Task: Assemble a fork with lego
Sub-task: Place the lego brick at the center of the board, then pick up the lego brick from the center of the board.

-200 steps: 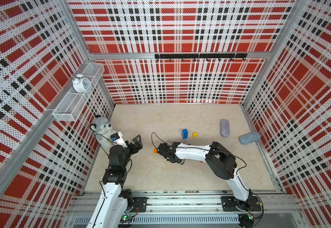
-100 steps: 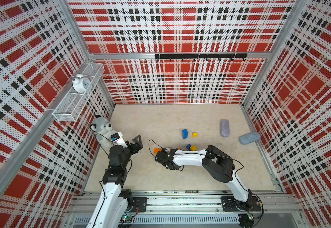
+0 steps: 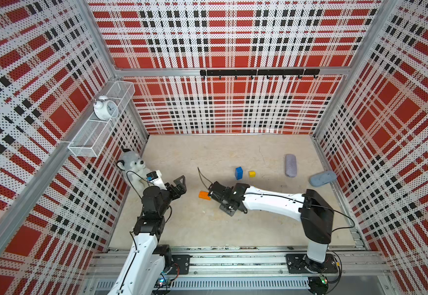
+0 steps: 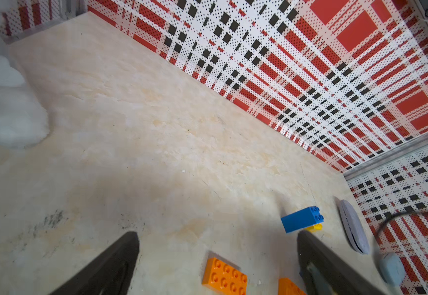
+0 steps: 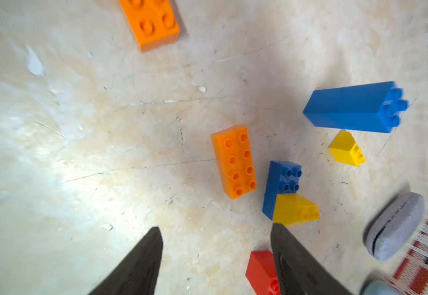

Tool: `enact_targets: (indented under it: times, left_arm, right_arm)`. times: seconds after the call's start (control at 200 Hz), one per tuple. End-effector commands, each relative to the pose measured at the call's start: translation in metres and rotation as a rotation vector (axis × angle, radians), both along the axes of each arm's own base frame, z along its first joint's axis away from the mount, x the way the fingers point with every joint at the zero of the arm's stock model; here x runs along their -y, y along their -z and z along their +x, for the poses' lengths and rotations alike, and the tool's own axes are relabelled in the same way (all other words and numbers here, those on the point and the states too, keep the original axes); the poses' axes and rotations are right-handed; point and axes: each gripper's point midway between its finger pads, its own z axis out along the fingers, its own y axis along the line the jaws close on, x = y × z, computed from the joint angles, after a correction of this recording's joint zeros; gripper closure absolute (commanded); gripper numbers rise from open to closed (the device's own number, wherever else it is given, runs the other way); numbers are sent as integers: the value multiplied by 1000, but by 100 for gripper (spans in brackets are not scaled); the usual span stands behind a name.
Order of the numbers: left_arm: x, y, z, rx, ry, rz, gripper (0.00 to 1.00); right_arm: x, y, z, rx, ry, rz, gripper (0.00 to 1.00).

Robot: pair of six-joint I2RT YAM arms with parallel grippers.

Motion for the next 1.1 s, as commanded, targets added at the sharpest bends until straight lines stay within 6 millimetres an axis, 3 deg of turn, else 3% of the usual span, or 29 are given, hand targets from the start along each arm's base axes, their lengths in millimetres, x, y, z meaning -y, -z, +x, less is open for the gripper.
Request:
enact_targets:
  times: [0.0,0.22,0.381,0.521,0.782,1.097]
  left_arm:
    - [16,-14,3,35,87,-33,2]
    - [54,-2,2,-29,231,-75,1]
    - [79,7,2,-73,313,-105,2]
    - [99,15,2,-102,379,-132,2]
    - [112,28,3,-134,415,-146,2]
    - [111,34,3,-146,412,-126,2]
  right_arm:
    - [18,-11,9,-137,18,93,28]
    - [55,-10,46,-237,88,88,29]
    - [63,-2,68,-268,134,80,29]
    - [60,14,75,-295,121,38,31]
    - [64,42,87,-332,122,-32,33]
    - [71,67,92,-359,121,-103,36]
